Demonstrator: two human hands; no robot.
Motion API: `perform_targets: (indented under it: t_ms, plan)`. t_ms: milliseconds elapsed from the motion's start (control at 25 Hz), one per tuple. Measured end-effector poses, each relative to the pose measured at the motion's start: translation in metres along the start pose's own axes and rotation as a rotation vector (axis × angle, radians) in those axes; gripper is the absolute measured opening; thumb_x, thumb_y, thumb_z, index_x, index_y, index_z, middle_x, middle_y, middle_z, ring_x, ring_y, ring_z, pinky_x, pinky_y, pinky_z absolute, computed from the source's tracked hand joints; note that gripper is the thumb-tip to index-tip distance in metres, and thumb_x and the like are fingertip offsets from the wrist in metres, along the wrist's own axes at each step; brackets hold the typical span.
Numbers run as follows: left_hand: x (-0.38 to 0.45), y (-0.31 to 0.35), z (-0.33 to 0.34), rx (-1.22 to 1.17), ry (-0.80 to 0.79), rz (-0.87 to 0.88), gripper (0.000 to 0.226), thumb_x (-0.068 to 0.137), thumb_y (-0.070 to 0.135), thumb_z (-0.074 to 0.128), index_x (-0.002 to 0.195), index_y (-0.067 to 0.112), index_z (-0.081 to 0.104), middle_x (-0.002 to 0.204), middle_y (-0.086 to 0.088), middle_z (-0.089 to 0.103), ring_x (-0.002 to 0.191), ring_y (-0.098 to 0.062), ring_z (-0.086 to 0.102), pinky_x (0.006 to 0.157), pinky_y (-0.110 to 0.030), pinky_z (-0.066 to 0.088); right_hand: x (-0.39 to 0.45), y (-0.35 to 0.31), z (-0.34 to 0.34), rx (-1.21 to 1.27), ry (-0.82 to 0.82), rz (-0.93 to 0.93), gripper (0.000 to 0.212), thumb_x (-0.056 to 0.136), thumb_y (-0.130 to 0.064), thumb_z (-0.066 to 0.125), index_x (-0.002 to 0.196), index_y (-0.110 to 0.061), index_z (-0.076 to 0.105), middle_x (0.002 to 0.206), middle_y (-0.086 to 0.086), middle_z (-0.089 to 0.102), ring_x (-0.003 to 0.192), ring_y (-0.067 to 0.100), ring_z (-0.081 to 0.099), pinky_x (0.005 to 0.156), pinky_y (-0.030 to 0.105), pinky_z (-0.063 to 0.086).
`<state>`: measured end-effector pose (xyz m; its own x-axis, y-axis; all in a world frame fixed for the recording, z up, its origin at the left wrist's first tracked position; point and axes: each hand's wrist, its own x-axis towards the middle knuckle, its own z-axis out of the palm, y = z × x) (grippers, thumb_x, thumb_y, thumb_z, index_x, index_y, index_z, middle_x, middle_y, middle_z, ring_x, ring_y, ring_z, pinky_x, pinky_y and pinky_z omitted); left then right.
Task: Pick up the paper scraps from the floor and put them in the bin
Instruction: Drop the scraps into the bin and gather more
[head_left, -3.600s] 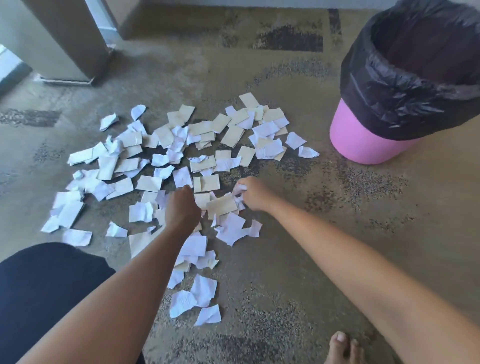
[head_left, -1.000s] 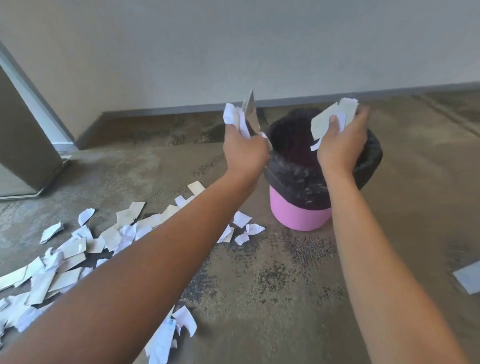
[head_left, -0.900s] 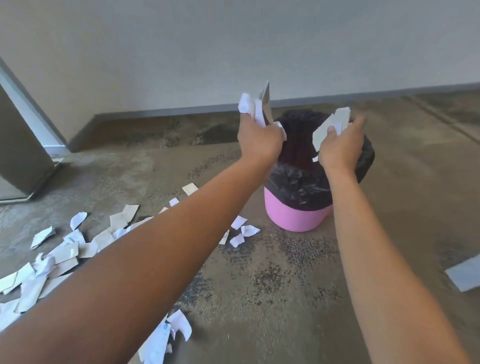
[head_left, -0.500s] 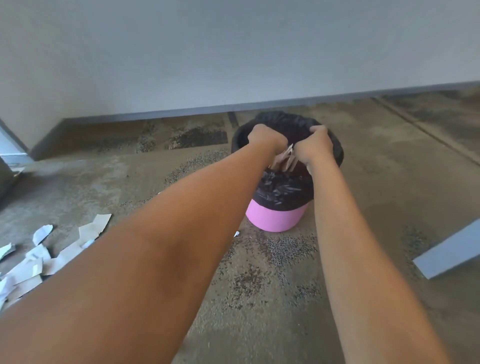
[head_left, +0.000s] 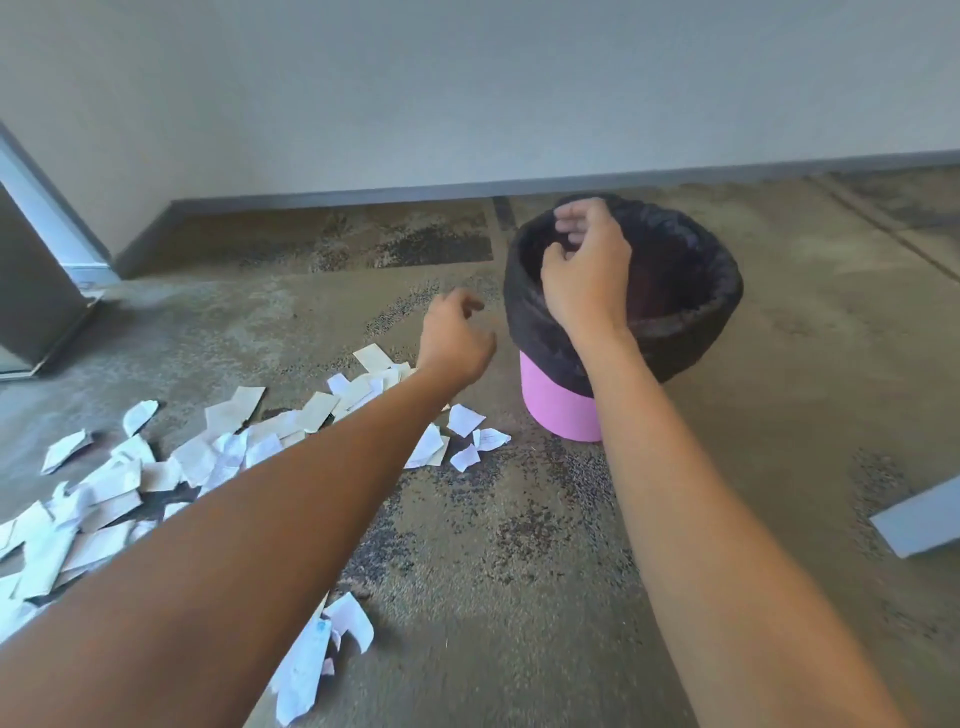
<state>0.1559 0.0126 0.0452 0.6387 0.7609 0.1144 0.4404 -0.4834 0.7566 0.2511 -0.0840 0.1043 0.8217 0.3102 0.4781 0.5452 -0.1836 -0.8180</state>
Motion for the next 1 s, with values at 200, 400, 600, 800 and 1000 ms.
perform_targets:
  t_ms: [200,400,600,800,1000]
  plan:
    - [-0.067,-0.129,0.009,0.379,-0.361,-0.435,0.081,0.075,0.044,0.068,0.141,0.011,0.034,0.146,-0.019,0.032,0.135,-0.041,0.031,0.107,-0.047,0.035,-0.057,0.026,0.055,0.045,-0.398,-0.255,0.028,0.083,0.007,0.054,0.103,-0.012,0.062,0.098,0.001,0.063,0.090,0.011,0.060,0.082,0.018,0.049]
    - [-0.142,-0.193,-0.007,0.503,-0.530,-0.539,0.133,0.052,0.060,0.083,0.153,0.028,0.002,0.158,-0.013,-0.007,0.145,-0.045,-0.017,0.117,-0.063,0.011,-0.107,0.102,0.098,-0.265,-0.794,0.024,0.036,0.087,-0.008,0.062,0.121,-0.015,0.051,0.118,0.002,0.054,0.109,0.022,0.053,0.089,0.036,0.045]
    - [-0.178,-0.233,-0.031,0.493,-0.645,-0.634,0.156,0.039,0.057,0.089,0.146,0.045,-0.024,0.157,-0.007,-0.030,0.139,-0.043,-0.036,0.113,-0.070,0.010,-0.135,0.145,0.131,-0.594,-0.874,0.331,0.081,0.077,-0.053,0.071,0.143,-0.022,0.035,0.147,0.013,0.032,0.133,0.038,0.037,0.107,0.054,0.036]
    - [-0.196,-0.239,-0.044,0.437,-0.655,-0.542,0.139,0.048,0.056,0.089,0.149,0.052,-0.007,0.159,0.001,-0.027,0.144,-0.038,-0.030,0.110,-0.074,0.014,-0.136,0.143,0.156,-0.572,-0.866,0.602,0.114,0.065,-0.080,0.062,0.155,-0.034,0.010,0.162,0.013,-0.013,0.148,0.044,-0.009,0.115,0.064,0.006]
    - [-0.210,-0.231,-0.025,0.438,-0.516,-0.626,0.115,0.060,0.058,0.082,0.149,0.052,0.009,0.161,0.009,-0.015,0.149,-0.029,-0.018,0.105,-0.078,0.018,-0.151,0.119,0.195,-0.496,-0.959,0.640,0.116,0.057,-0.090,0.054,0.152,-0.037,0.015,0.162,0.009,0.002,0.147,0.044,-0.004,0.111,0.071,0.002]
